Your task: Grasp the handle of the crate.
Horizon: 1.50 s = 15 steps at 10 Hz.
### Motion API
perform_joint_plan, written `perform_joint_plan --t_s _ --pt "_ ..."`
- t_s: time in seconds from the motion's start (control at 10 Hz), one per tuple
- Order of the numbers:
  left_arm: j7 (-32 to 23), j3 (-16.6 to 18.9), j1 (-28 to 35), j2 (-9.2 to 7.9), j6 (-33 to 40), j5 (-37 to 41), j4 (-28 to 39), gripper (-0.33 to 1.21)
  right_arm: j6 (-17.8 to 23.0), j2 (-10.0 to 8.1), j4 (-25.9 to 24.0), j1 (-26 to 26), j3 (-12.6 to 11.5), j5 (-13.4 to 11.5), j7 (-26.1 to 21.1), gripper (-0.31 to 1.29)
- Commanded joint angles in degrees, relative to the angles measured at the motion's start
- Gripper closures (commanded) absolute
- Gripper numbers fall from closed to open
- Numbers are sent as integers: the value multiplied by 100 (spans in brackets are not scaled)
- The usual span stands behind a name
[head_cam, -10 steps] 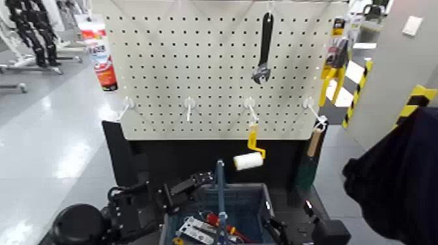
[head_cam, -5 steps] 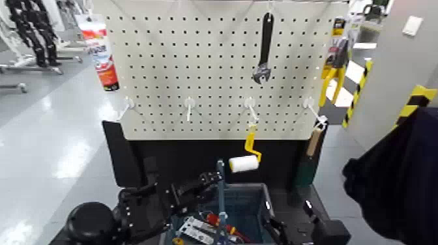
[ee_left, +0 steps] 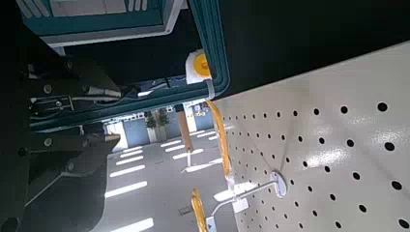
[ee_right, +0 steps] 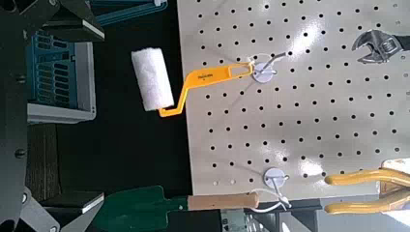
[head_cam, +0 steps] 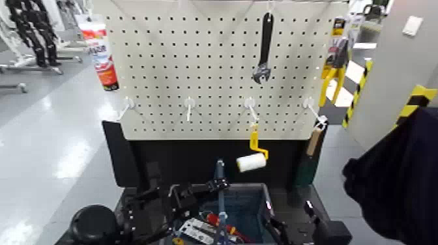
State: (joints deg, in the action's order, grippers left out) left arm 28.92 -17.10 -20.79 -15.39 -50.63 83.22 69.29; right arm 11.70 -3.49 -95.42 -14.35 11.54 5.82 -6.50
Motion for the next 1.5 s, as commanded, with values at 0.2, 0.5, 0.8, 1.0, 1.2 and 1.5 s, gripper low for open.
perform_joint_plan --t_s 0.2,0.5,0.8,1.0,1.2,1.5 --pt "0 -39 66 18 18 37 76 118 34 -11 33 11 6 6 -9 14" --pt "-352 40 461 71 62 301 683 118 34 -11 24 -7 -12 6 -35 14" --pt "-1292 462 1226 142 70 872 1720 118 25 7 15 -24 -29 -11 -53 14" --pt "-1670 673 1498 133 88 1206 2291 118 16 7 15 -24 -38 -29 -61 14" --pt "-1899 690 1622 36 88 1478 2722 118 -1 7 6 -33 -38 -46 -70 14" --pt "-2004 673 1806 45 229 1724 2897 118 -28 15 -3 -33 -38 -64 -70 14"
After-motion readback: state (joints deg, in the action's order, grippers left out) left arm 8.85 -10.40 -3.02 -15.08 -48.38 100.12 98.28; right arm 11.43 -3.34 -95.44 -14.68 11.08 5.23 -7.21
